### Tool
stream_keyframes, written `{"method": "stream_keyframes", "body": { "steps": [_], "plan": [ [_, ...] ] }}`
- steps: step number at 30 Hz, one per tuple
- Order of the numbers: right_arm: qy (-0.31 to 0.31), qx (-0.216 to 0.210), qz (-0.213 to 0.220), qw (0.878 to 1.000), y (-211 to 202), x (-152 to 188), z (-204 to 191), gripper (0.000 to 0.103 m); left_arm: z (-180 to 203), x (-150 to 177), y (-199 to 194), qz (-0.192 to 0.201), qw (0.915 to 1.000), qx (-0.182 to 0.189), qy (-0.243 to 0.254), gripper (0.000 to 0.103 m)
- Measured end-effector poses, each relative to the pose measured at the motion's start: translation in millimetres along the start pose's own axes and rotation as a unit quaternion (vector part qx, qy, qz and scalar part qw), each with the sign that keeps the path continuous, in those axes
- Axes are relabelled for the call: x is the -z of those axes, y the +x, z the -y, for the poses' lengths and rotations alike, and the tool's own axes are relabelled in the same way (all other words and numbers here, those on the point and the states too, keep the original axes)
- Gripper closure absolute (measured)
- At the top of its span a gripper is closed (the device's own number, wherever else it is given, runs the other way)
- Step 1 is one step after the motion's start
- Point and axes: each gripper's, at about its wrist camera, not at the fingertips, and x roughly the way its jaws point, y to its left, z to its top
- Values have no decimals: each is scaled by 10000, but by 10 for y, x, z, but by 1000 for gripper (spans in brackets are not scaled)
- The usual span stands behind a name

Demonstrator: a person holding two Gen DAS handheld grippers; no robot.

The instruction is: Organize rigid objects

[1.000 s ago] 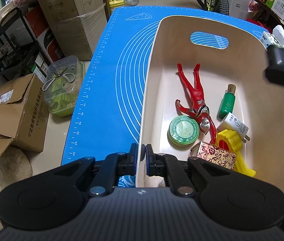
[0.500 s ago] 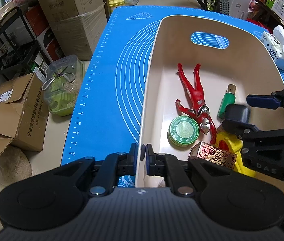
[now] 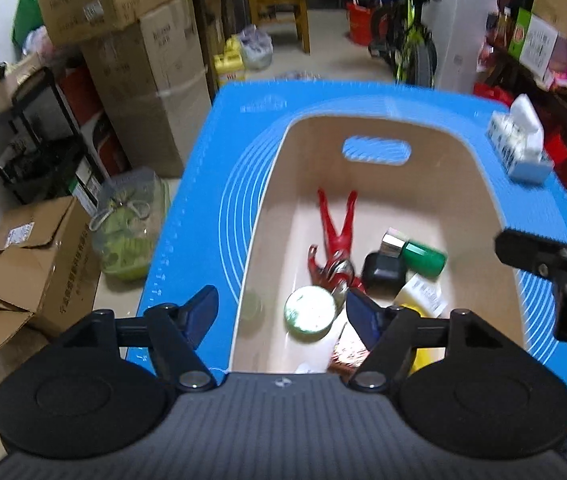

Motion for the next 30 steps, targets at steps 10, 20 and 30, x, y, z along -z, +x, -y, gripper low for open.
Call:
{"method": "stream_keyframes", "body": {
  "steps": [10,20,30],
  "plan": [
    [335,290,413,9982,-786,148,177,2,117,48,-652,611,9979,-167,-112,31],
    [459,411,587,9964,-1379,460,140,2,254,328,-1037,796,9968,-113,-41,31],
    [624,665,711,9933,-1774,931,159,2,411,623,-1214,845,9963,44,111,31]
  ]
}}
